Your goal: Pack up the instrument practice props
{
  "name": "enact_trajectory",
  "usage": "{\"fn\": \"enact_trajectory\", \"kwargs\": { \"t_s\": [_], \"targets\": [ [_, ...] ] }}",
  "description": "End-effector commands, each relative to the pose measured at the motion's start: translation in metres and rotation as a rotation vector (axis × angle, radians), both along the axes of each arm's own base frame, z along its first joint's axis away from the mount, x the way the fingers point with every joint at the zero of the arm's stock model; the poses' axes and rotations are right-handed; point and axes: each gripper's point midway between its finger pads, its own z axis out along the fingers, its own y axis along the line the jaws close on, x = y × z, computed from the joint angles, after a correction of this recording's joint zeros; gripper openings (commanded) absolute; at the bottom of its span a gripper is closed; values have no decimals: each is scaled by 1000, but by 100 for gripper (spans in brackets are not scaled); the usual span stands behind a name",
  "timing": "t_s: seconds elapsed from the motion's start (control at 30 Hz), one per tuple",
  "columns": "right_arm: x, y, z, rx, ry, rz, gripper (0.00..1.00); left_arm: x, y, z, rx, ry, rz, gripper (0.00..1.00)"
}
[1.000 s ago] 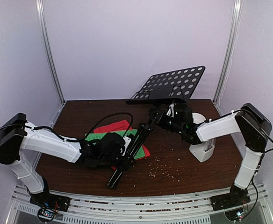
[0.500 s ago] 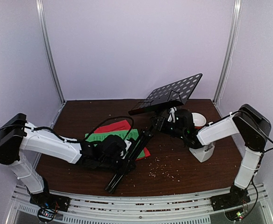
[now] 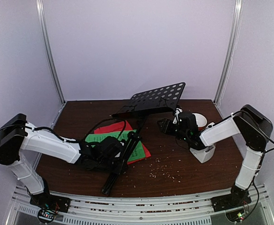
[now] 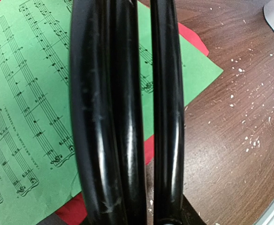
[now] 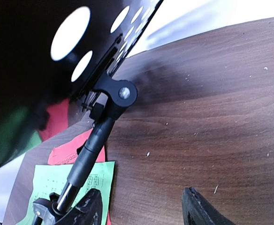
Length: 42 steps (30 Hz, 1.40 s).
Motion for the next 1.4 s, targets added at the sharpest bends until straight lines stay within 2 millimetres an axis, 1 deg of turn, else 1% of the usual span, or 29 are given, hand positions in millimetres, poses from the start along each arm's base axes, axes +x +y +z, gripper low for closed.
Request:
{"fn": "enact_trajectory", "kwargs": {
  "t_s": [0.0,0.07,0.17,0.3,0.43,0.5,0.53,0.6,0.67,0.73,0.8,0.9,1.0,1.07,1.17,1.3,1.37],
  "targets": [
    [0,-6,22,3,-62,-24,60,55,-28,116,-271,-383,106,0],
    [-1,-9,26,-9,-68,-35,60,57,-21,114,-236,-395,121,0],
    [-1,-19,37,-25,-86,-73,60,59,-12,111,-185,-411,140,0],
    [-4,-29,62,-40,-144,-104,60,61,-5,111,-142,-427,149,0],
    [-3,-44,80,-58,-172,-156,64,63,1,112,-131,-436,172,0],
    [-3,-51,86,-59,-177,-177,65,63,2,118,-163,-441,184,0],
    [-2,-54,88,-60,-179,-183,66,61,1,121,-184,-443,180,0],
    [-2,-57,90,-60,-181,-187,66,57,-5,134,-260,-463,143,0],
    [-2,-59,88,-62,-175,-189,66,48,-15,152,-364,-489,73,0],
    [-1,-59,87,-59,-170,-186,66,41,-20,170,-448,-520,23,0],
    [-1,-58,85,-52,-165,-184,66,35,-22,184,-503,-543,-8,0],
    [0,-60,82,-48,-154,-191,67,31,-18,197,-546,-568,-14,0],
    [2,-66,81,-48,-146,-209,70,31,-10,200,-548,-574,12,0],
    [2,-73,82,-46,-146,-226,73,31,-5,198,-543,-573,24,0],
    [2,-83,91,-33,-163,-249,76,31,0,195,-544,-570,45,0],
    [3,-97,102,-28,-175,-277,77,31,7,196,-565,-578,68,0],
    [1,-107,112,-25,-191,-299,77,33,7,193,-535,-569,81,0]
  ]
}}
